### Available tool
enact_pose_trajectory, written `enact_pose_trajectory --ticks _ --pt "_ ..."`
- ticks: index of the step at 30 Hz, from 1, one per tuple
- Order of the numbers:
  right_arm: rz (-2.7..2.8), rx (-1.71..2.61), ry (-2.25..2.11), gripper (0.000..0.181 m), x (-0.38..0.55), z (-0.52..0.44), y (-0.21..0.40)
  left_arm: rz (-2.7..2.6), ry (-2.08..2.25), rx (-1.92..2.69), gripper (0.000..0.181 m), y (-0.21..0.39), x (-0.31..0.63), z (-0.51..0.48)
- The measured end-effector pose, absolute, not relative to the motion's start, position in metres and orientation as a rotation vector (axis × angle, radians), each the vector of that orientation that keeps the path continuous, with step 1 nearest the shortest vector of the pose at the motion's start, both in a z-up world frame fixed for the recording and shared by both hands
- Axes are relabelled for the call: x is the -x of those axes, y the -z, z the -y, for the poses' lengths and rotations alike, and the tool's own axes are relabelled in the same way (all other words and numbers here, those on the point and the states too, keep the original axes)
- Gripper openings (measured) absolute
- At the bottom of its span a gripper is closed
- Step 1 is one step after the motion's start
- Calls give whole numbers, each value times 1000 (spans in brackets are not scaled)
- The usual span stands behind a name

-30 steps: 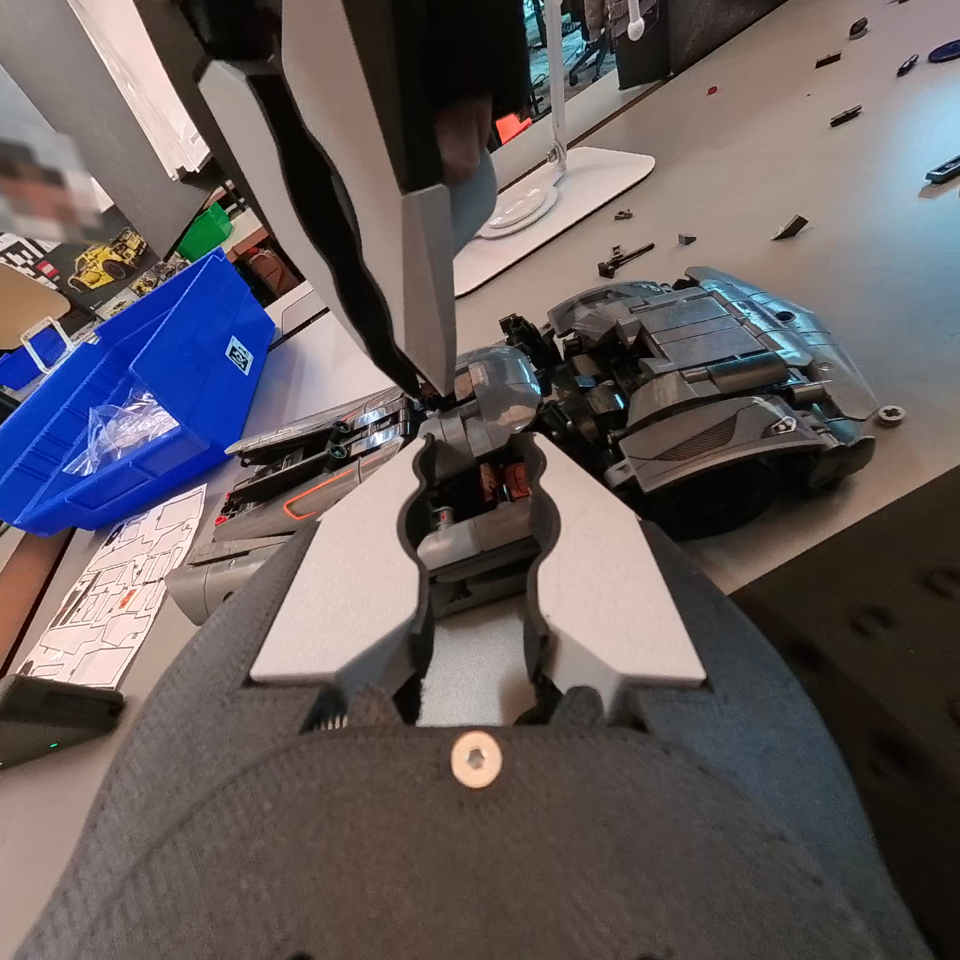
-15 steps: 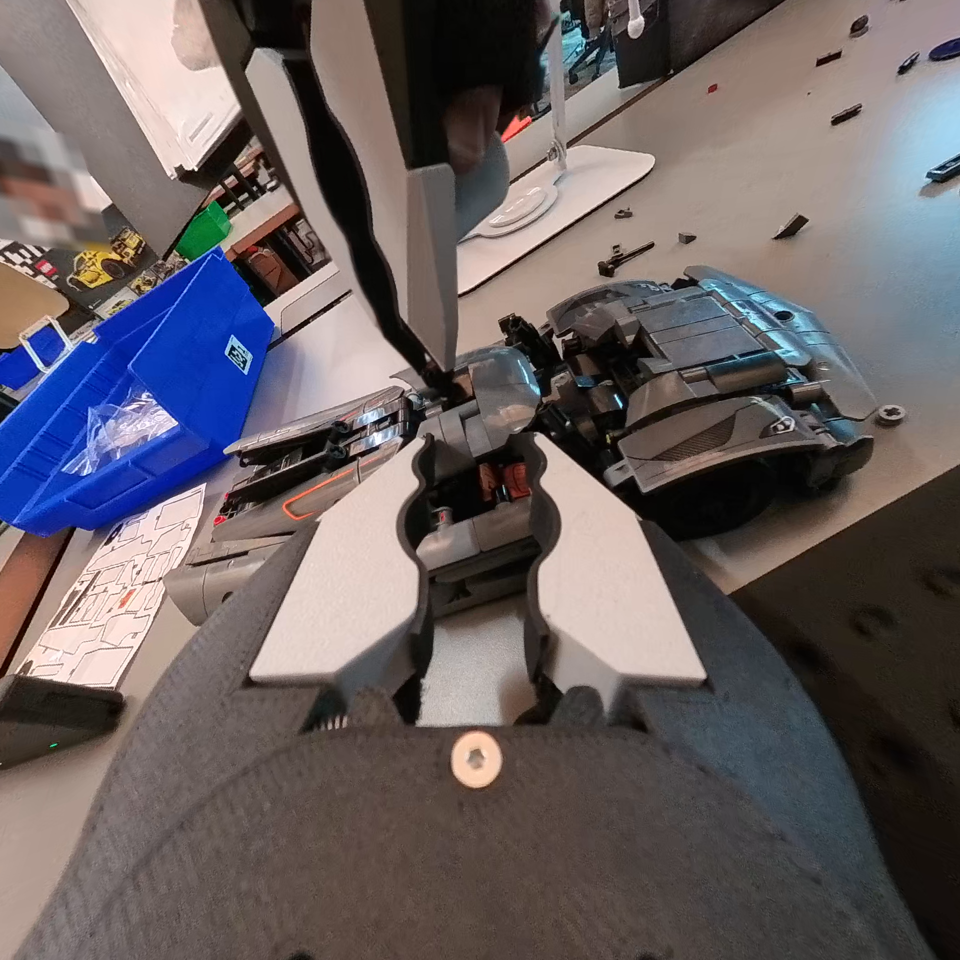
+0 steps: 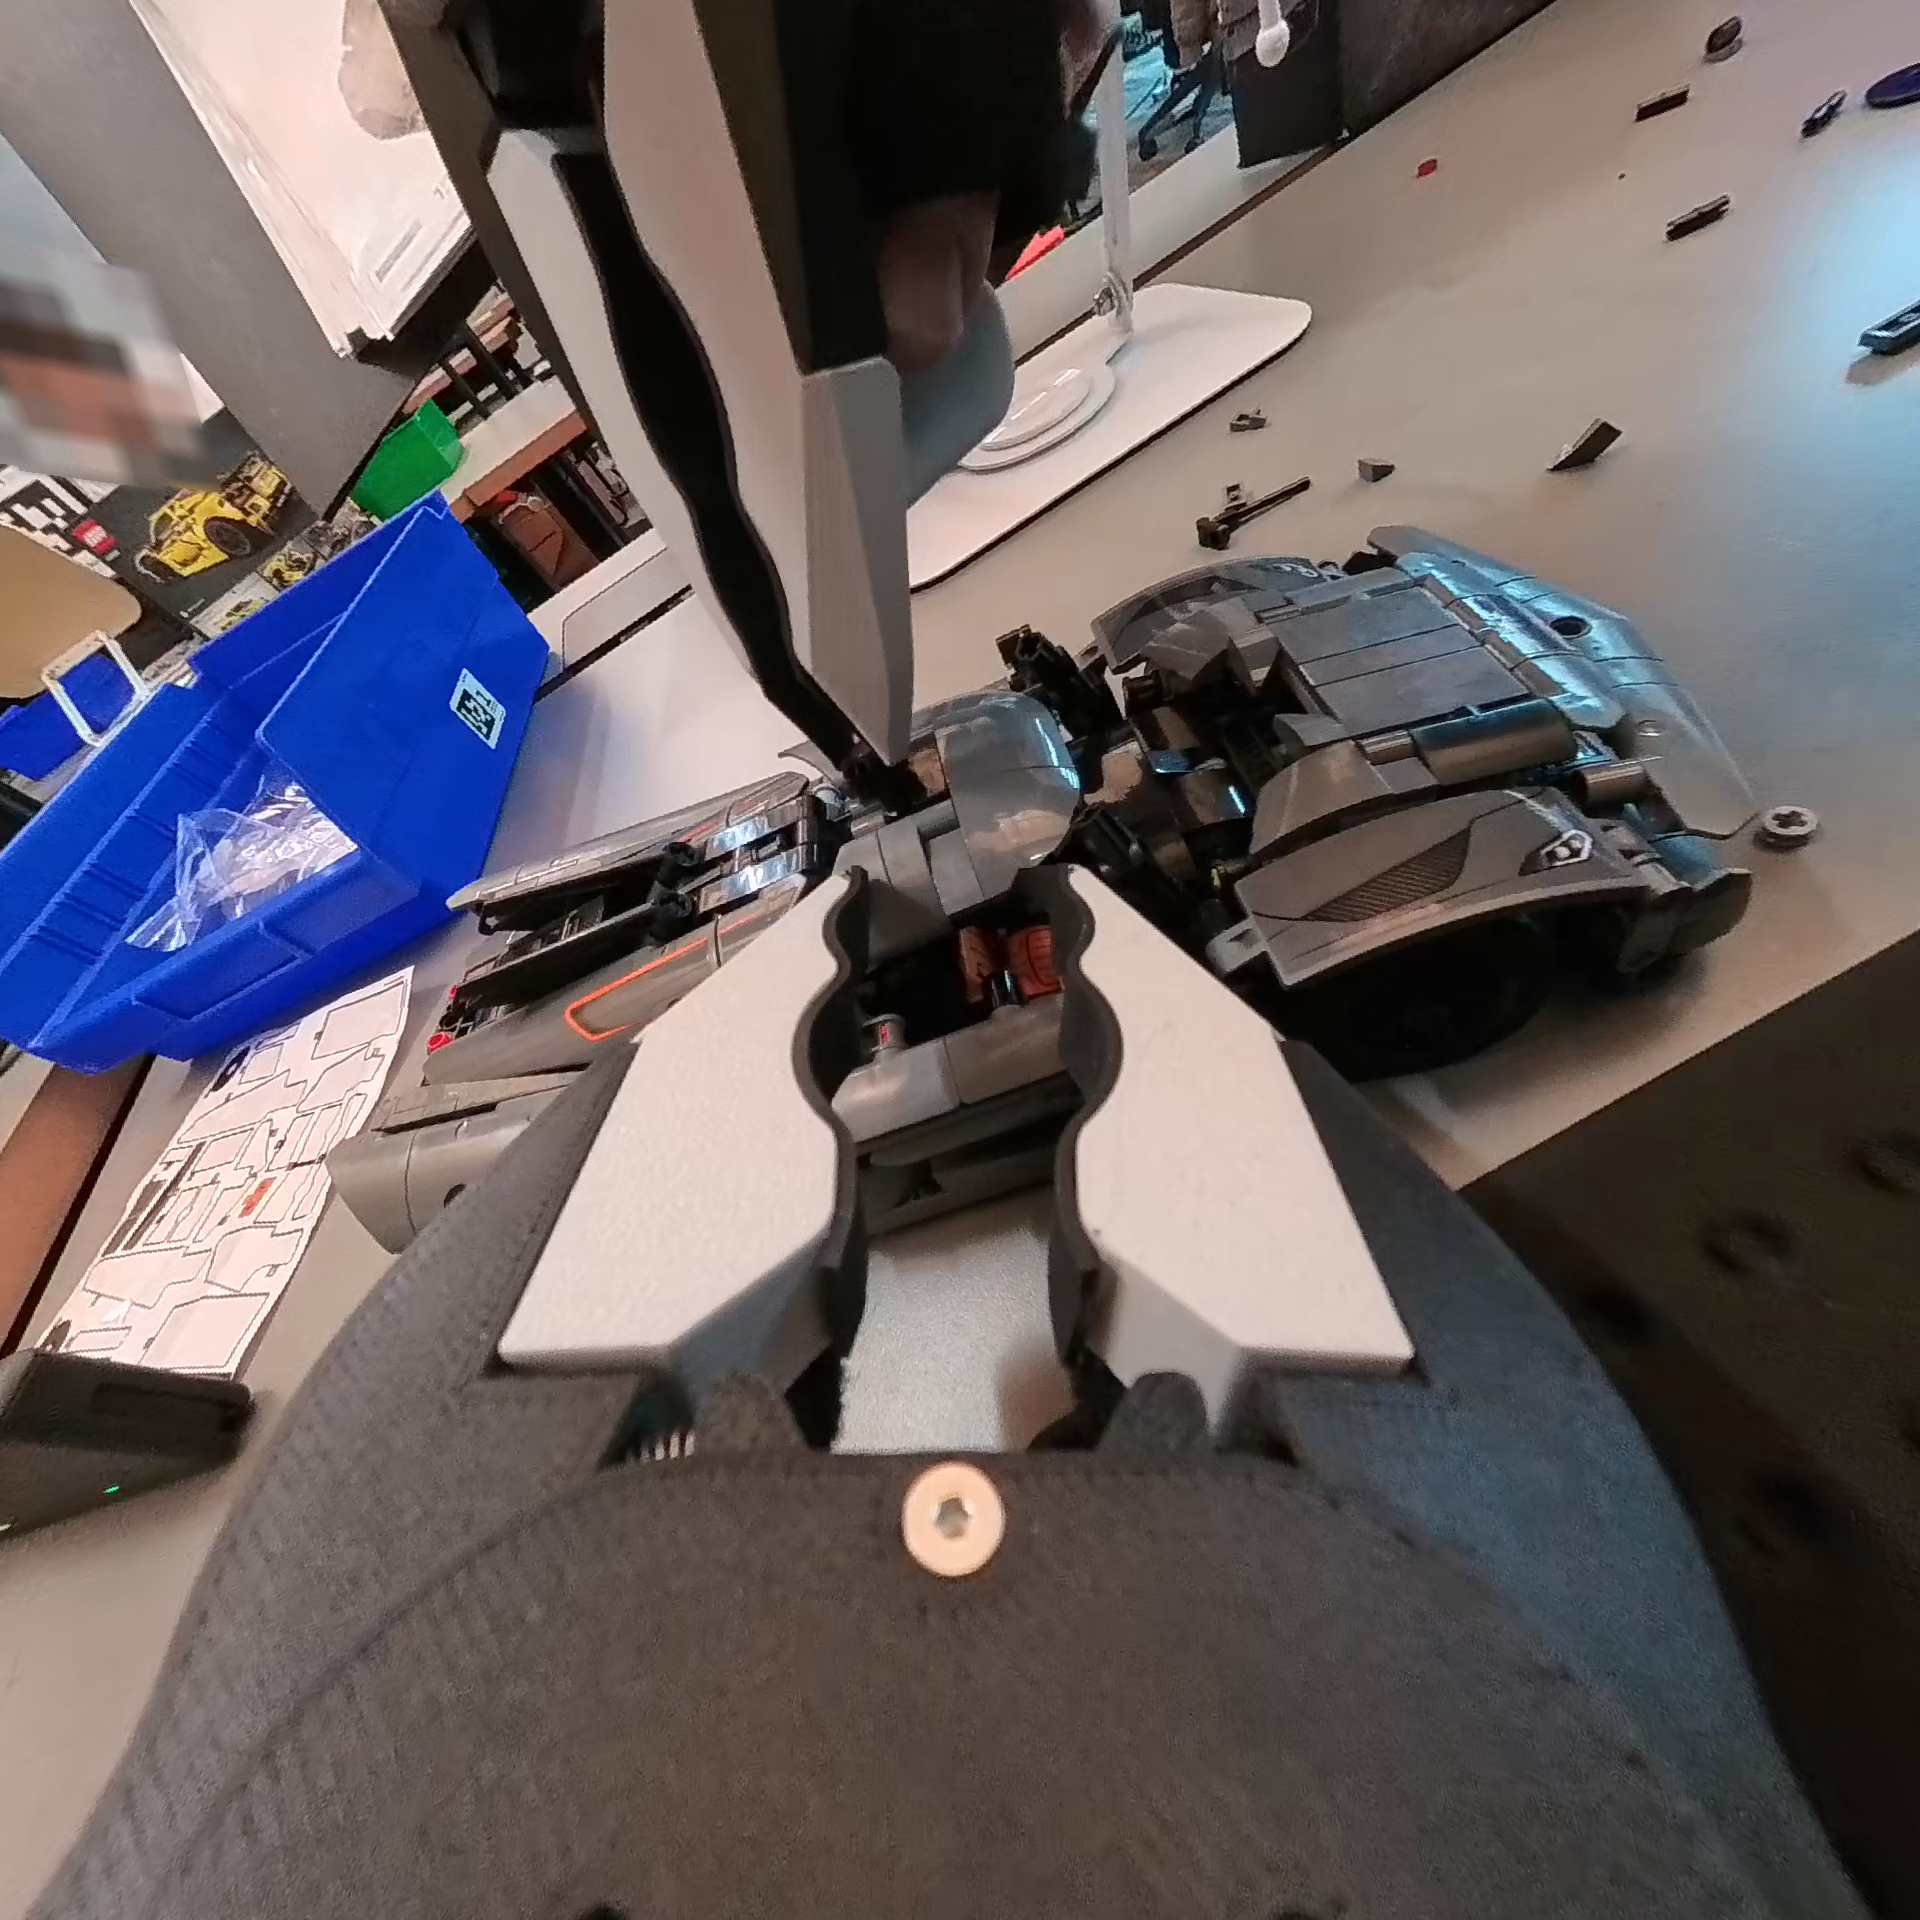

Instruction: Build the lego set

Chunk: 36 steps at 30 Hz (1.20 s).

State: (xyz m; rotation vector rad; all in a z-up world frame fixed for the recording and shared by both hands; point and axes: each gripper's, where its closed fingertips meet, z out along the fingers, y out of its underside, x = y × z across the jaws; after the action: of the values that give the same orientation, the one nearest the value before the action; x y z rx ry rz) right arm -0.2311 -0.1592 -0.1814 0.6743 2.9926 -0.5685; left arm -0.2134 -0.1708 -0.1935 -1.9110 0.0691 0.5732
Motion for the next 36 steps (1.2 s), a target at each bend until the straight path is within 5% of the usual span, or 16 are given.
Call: enact_pose_trajectory --ticks 36 --pt "-3038 -1027 571 15 236 155 171 -64 -588 1908 33 193 215 171"
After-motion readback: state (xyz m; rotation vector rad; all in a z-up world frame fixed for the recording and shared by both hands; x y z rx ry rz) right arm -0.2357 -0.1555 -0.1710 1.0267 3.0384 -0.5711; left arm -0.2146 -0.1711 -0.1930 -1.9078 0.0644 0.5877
